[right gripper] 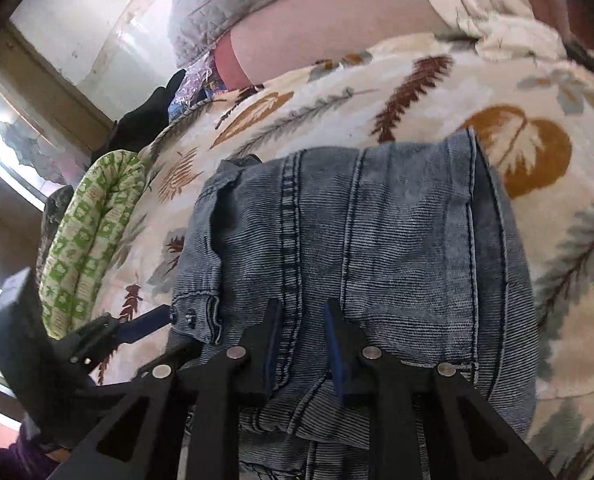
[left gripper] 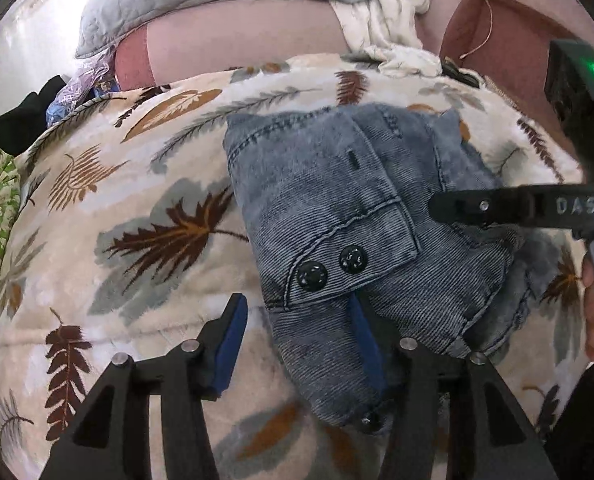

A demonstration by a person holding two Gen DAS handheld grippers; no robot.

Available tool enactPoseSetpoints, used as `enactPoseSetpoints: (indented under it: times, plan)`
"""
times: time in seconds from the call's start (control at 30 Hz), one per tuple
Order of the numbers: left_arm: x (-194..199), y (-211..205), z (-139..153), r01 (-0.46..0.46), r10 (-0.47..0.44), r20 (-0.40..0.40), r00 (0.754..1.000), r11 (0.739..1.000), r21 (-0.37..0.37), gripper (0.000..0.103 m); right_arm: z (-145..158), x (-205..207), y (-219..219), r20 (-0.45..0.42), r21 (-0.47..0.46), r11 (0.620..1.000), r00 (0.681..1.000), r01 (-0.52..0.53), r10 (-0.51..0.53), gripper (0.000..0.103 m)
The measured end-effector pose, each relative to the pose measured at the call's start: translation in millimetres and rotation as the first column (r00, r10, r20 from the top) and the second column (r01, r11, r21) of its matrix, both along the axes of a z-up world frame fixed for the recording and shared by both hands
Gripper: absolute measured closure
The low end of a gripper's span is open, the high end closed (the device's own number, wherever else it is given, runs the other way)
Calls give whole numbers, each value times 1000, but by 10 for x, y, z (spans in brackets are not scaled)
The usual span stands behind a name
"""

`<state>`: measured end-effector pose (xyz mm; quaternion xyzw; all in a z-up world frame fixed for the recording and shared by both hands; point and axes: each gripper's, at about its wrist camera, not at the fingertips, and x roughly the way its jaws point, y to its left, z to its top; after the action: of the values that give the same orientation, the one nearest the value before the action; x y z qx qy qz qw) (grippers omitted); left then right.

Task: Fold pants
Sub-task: 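Lower the fold onto the jeans and open the left gripper, then open the right gripper and pull both grippers back from the folded jeans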

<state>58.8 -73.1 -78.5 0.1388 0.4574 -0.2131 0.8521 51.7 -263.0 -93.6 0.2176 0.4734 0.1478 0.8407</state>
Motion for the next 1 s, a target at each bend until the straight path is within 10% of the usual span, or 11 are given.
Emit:
enactPoseSetpoints:
  times: [0.4, 0.57, 1.0]
  plan:
    - [-44, 163, 174, -162, 162, 19, 987, 987, 8, 31, 18, -63, -112, -5, 108, 994, 999, 35, -34, 73]
    - [-183, 299, 419, -231, 221, 139, 965, 971, 56, 31, 359, -289, -115, 106, 28, 994, 989, 102, -105, 20]
    - [-344, 480, 823, -284, 260, 260, 930, 957, 56, 31, 704, -597, -300, 218, -17, 963, 941, 270, -260, 20]
